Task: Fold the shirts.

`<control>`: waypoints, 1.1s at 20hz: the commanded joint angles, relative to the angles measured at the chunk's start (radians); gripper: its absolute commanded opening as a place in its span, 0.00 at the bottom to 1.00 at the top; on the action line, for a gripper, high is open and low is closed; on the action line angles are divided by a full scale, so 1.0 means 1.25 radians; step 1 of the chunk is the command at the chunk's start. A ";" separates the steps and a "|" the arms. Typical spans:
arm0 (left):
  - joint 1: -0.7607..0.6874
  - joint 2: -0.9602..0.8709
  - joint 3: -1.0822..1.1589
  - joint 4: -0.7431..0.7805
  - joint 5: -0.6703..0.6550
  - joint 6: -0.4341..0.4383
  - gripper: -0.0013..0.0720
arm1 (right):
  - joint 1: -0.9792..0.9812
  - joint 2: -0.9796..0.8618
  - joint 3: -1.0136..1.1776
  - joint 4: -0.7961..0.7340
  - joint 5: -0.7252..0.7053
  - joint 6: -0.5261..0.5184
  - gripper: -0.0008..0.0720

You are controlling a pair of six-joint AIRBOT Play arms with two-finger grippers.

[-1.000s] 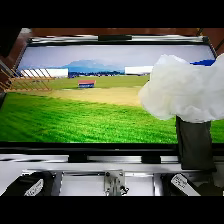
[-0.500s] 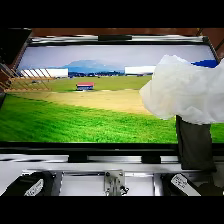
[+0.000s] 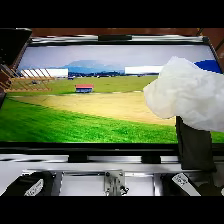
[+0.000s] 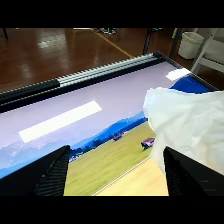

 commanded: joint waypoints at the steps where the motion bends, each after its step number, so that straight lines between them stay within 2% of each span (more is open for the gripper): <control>1: 0.000 0.000 0.001 0.000 0.000 0.000 0.97 | -0.107 0.013 -0.001 0.054 0.053 -0.041 0.08; 6: 0.000 0.000 0.001 0.000 0.000 0.000 0.97 | -0.234 0.035 0.000 0.052 0.063 -0.038 0.08; 9: 0.000 0.000 0.001 0.000 0.000 0.000 0.97 | -0.297 0.036 -0.001 0.097 0.074 -0.034 0.09; 10: 0.000 0.000 0.001 0.000 0.000 0.000 0.97 | -0.299 0.036 -0.001 0.107 0.072 -0.035 0.19; 11: 0.000 -0.001 0.001 0.000 0.000 0.000 0.97 | -0.299 0.036 -0.001 0.112 0.070 -0.035 0.52; 12: 0.000 -0.001 0.001 0.000 0.000 0.000 0.97 | -0.299 0.037 -0.001 0.125 0.074 -0.038 0.68; 16: 0.000 -0.005 0.001 0.000 0.000 0.000 0.97 | -0.299 0.067 -0.001 0.149 0.154 -0.047 0.70; 17: 0.000 -0.008 0.001 0.000 0.000 0.000 0.97 | -0.299 0.077 -0.001 0.165 0.192 -0.049 0.84; 18: 0.000 -0.010 0.001 0.000 -0.001 0.000 0.97 | -0.299 0.085 -0.001 0.183 0.237 -0.049 0.92; 21: 0.000 -0.016 0.001 0.000 -0.001 0.001 0.97 | -0.299 0.099 -0.001 0.217 0.443 -0.089 0.92; 22: 0.000 -0.019 0.001 0.000 -0.001 0.001 0.97 | -0.299 0.115 -0.012 0.239 0.452 -0.079 0.92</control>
